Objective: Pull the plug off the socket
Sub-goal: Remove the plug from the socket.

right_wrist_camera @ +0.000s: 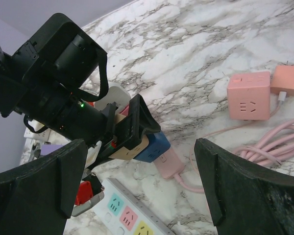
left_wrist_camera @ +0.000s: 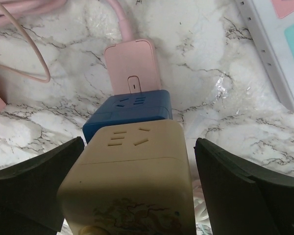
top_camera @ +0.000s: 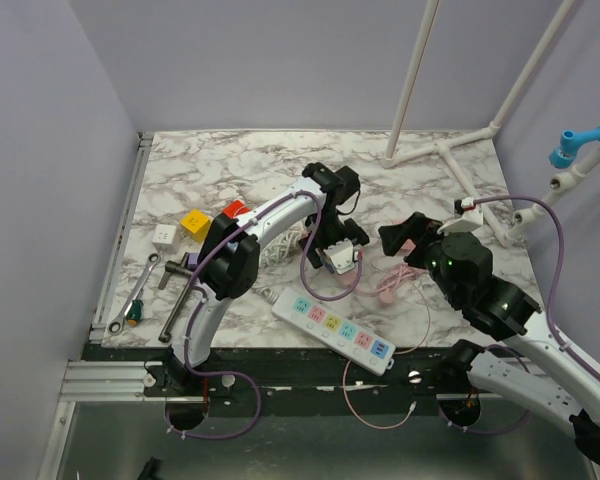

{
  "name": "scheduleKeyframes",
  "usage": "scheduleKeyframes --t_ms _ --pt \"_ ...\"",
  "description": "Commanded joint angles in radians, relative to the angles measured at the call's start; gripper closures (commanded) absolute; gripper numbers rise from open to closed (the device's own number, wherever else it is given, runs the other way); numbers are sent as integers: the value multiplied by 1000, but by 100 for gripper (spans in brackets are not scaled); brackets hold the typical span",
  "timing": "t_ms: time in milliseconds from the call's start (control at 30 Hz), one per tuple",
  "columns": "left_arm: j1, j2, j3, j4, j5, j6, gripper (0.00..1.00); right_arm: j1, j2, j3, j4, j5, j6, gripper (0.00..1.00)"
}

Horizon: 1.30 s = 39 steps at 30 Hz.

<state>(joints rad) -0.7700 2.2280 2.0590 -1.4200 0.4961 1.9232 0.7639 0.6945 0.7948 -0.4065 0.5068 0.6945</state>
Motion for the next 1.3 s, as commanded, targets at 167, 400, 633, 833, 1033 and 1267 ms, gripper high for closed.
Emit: scheduleKeyframes --t_ms 167,400,633,833,1033,1267 --pt "-27 0 3 120 -14 -91 1 -5 -14 -26 -22 17 18 0" --pt "-8 -145 -108 144 87 -125 2 -5 -4 -23 -21 10 8 0" --pt "-15 -149 -111 93 70 -106 1 -5 -35 -39 -30 12 18 0" --pt "49 -164 44 113 137 -285 1 -6 0 -75 -14 -50 -42 0" --pt "175 -301 40 123 293 -540 2 -1 275 -118 109 -242 -143 0" --pt "303 -515 -169 201 355 -703 1 17 367 -186 300 -267 -248 0"
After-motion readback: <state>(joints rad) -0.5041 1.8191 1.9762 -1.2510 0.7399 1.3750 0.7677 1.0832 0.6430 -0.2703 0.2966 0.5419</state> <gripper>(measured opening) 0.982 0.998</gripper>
